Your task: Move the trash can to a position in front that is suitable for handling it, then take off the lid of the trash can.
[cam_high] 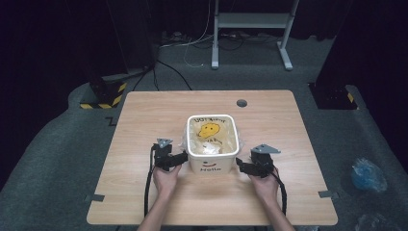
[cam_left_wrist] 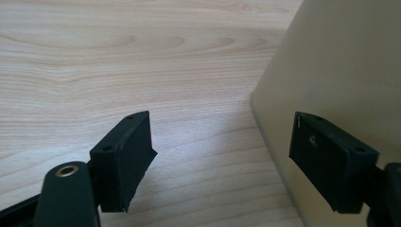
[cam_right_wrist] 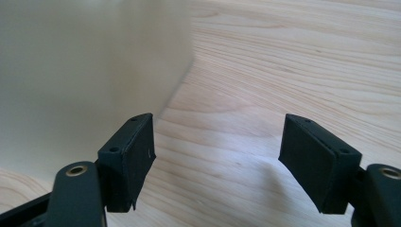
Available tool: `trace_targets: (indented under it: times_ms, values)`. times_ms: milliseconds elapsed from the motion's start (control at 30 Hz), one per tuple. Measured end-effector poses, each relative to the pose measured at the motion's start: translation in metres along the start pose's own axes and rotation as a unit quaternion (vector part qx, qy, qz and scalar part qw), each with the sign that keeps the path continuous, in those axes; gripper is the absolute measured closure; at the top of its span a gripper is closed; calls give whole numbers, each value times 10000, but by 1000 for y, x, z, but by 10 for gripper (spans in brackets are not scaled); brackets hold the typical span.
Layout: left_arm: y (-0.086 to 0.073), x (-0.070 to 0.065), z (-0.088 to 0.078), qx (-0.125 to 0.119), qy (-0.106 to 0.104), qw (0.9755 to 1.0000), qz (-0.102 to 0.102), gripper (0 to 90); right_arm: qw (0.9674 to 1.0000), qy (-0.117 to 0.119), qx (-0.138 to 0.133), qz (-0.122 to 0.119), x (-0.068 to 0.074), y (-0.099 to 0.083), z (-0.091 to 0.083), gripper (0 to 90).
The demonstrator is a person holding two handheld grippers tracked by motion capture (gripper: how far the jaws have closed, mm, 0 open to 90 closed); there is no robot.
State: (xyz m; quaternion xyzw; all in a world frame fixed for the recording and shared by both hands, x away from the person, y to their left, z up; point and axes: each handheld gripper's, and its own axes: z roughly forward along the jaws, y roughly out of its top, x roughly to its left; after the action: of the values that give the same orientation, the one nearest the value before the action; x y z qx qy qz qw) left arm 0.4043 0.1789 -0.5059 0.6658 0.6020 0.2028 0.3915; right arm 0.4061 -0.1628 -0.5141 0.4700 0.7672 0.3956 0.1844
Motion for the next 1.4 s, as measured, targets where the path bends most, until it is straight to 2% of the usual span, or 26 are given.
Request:
trace_targets:
  times_ms: [100, 133, 233, 367, 400, 433, 567, 600, 667, 700, 733, 767, 833, 933, 1067, 1333, 1367, 1400]
  values:
    - [0, 2, -3, -10, 38, 10000, 49, 221, 10000, -65, 3, 33, -6, -2, -3, 267]
    - [0, 4, -6, 2, 43, 10000, 90, 217, 9999, -140, 18, 71, -13, -4, -6, 267]
    - [1, 6, -10, -14, 69, 9999, 145, 219, 9996, -277, 74, 71, -22, -8, -9, 265]
    - [0, 8, -17, 14, 147, 9991, 406, 220, 9986, -487, 96, 163, -37, -13, -16, 265]
    - [0, 8, -17, 14, 147, 9991, 406, 220, 9986, -487, 96, 163, -37, -13, -16, 265]
    - [-1, 9, -21, 51, 200, 9981, 577, 221, 9978, -627, 108, 212, -46, -16, -20, 265]
    - [-3, 13, -26, 82, 206, 9974, 685, 221, 9965, -783, 155, 254, -55, -21, -23, 264]
    - [-6, 17, -28, 47, 199, 9980, 599, 229, 9958, -844, 207, 302, -61, -24, -24, 265]
    - [-8, 19, -29, 61, 190, 9983, 556, 232, 9952, -906, 223, 288, -62, -25, -25, 265]
    - [-12, 25, -30, 95, 232, 9985, 483, 233, 9946, -979, 254, 252, -64, -26, -26, 272]
    - [-12, 25, -30, 95, 232, 9985, 483, 234, 9944, -1005, 264, 215, -64, -26, -26, 272]
    - [-16, 31, -31, 118, 241, 9989, 387, 238, 9945, -994, 272, 199, -65, -26, -26, 271]
    - [-20, 37, -33, 135, 281, 9989, 345, 242, 9944, -998, 283, 193, -65, -26, -26, 267]
    - [-23, 41, -35, 164, 322, 9988, 325, 246, 9945, -996, 283, 182, -66, -26, -26, 266]
    - [-30, 49, -35, 201, 488, 9979, 383, 250, 9944, -1002, 285, 186, -66, -26, -26, 265]
    - [-36, 56, -33, 268, 616, 9970, 389, 253, 9946, -984, 273, 175, -66, -26, -26, 261]
    - [-38, 56, -31, 221, 666, 9964, 482, 252, 9946, -979, 278, 179, -65, -26, -26, 256]
    - [-38, 56, -31, 221, 666, 9964, 482, 258, 9947, -971, 280, 160, -65, -26, -26, 252]
